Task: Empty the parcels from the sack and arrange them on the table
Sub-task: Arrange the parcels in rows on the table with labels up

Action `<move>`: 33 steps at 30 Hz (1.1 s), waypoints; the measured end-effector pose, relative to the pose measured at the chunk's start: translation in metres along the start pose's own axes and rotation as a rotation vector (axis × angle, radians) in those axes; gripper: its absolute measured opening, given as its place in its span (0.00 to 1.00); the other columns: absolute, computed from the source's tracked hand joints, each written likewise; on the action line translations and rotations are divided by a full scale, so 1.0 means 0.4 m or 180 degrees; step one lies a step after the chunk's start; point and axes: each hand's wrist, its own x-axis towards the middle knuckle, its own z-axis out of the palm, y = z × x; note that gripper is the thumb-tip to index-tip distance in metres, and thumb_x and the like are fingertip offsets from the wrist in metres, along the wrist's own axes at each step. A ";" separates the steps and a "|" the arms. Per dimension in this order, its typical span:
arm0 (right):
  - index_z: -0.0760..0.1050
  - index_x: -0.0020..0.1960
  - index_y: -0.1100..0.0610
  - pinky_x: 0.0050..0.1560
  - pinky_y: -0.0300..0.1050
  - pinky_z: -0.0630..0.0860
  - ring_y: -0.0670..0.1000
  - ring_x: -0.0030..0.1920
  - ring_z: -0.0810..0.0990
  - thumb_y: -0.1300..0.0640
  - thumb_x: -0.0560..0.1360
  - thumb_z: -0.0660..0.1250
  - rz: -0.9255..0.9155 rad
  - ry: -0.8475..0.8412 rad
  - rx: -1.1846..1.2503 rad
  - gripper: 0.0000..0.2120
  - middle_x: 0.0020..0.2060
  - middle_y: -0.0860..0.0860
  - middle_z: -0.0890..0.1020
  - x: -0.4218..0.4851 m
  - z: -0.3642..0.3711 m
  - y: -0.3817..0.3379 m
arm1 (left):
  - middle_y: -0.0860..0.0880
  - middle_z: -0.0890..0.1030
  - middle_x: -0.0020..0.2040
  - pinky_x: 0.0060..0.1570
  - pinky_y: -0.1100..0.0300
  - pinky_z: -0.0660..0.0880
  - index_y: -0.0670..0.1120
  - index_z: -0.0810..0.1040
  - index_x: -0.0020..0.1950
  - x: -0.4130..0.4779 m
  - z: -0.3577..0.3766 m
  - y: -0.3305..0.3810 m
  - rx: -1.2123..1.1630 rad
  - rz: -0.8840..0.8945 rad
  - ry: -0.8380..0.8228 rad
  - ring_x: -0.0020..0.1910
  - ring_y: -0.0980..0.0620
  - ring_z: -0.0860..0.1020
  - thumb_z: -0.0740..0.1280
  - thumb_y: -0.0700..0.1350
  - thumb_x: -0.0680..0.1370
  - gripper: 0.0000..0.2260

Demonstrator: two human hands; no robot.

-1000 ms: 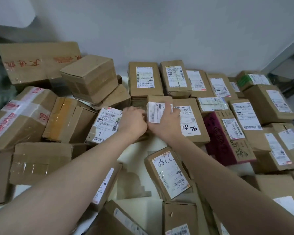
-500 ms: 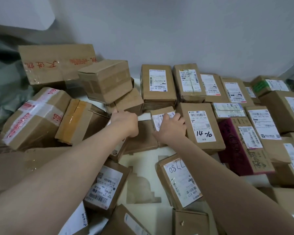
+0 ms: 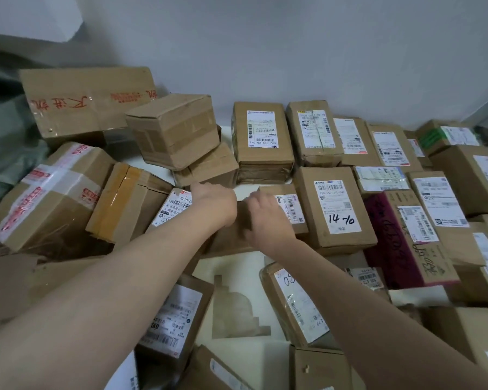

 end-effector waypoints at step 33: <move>0.69 0.69 0.58 0.41 0.56 0.84 0.61 0.58 0.79 0.40 0.77 0.65 0.2641 -0.1432 0.4147 0.29 0.64 0.57 0.77 -0.148 -0.084 -0.076 | 0.45 0.69 0.71 0.52 0.58 0.73 0.50 0.67 0.75 -0.150 0.055 -0.146 -0.1606 0.0208 -0.0079 0.61 0.44 0.75 0.57 0.44 0.82 0.20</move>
